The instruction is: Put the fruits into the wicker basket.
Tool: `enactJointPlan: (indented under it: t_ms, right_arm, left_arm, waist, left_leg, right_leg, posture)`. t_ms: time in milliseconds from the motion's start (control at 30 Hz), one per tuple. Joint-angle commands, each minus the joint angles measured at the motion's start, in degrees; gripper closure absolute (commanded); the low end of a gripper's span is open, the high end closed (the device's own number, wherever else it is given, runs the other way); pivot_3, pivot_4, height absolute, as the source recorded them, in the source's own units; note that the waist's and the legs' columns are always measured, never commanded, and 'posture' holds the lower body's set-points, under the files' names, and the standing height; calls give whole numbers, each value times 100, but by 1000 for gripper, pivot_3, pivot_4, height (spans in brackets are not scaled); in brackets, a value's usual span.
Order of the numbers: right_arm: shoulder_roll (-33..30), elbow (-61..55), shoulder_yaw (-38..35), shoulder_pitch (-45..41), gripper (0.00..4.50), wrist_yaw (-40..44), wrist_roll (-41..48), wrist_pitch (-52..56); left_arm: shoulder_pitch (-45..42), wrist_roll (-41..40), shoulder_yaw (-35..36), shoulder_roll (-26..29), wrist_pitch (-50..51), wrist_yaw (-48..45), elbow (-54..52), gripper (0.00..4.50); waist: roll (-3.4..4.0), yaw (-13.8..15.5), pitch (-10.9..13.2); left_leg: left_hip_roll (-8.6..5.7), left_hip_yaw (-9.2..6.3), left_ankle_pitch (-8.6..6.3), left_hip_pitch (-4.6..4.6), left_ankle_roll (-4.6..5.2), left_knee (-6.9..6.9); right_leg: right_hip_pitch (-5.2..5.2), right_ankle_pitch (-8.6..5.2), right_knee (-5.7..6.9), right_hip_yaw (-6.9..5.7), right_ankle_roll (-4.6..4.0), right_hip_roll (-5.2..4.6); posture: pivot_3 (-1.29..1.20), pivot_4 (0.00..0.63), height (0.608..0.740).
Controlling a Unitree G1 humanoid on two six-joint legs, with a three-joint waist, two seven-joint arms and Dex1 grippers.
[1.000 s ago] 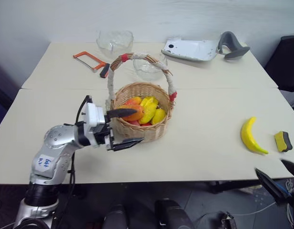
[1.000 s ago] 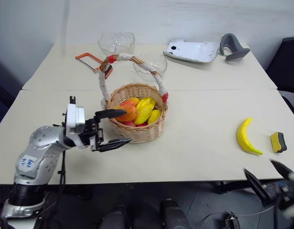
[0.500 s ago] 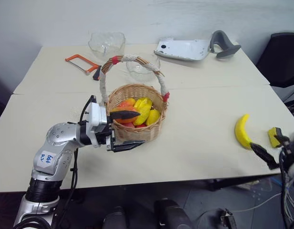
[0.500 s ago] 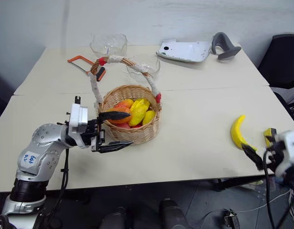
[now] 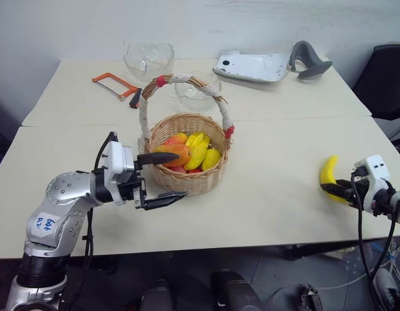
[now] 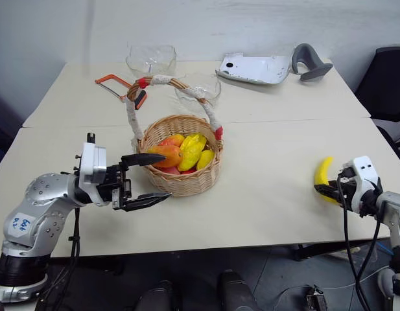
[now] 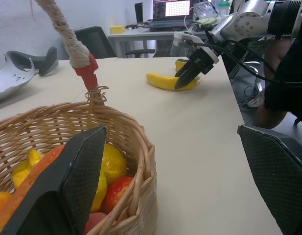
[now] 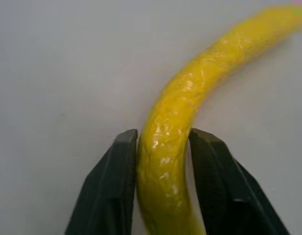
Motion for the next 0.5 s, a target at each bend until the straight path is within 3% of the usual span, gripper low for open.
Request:
enactJointPlan:
  t_ms: [33, 200, 300, 400, 500]
  right_arm:
    - [-414, -759, -125, -28, 3849, 1023, 462, -41]
    - [-1178, -2835, 370, 24, 3849, 2236, 1538, 1312]
    - [-1378, -4240, 992, -490, 3849, 2516, 2390, 2166]
    - [-370, -4664, 1591, -1643, 3849, 1837, 2805, 2575]
    - [1035, -4297, 2138, -2582, 3849, 623, 2099, 2268]
  left_arm:
    - [136, -369, 413, 252, 196, 0, -318, 0]
    - [633, -781, 912, 563, 521, -35, -514, 0]
    - [1041, -843, 1268, 626, 529, 20, -491, 0]
    - [1493, -804, 1646, 568, 489, 148, -390, 0]
    - [1794, -838, 2076, 347, 467, 507, -210, 0]
  waist:
    - [9, -11, 5]
    - [22, -58, 13]
    - [19, -120, 15]
    - [-3, -187, 23]
    - [-15, -194, 24]
  left_leg:
    - [1, 0, 0, -1, 0, -1]
    - [11, -2, -3, 4, -6, -4]
    - [17, -12, -10, 5, 0, -8]
    - [18, -16, -22, 3, 12, -6]
    - [16, -18, -26, 0, 12, -5]
  right_leg:
    - [0, 0, 0, 0, 1, 0]
    - [0, -1, 2, -2, 2, 3]
    - [0, -3, 3, -8, -3, 3]
    - [0, -4, 3, -12, -5, 0]
    - [-9, 0, 2, -13, -12, -2]
  posture:
    - [0, 150, 740]
    - [0, 150, 740]
    - [0, 150, 740]
    - [0, 150, 740]
    - [0, 150, 740]
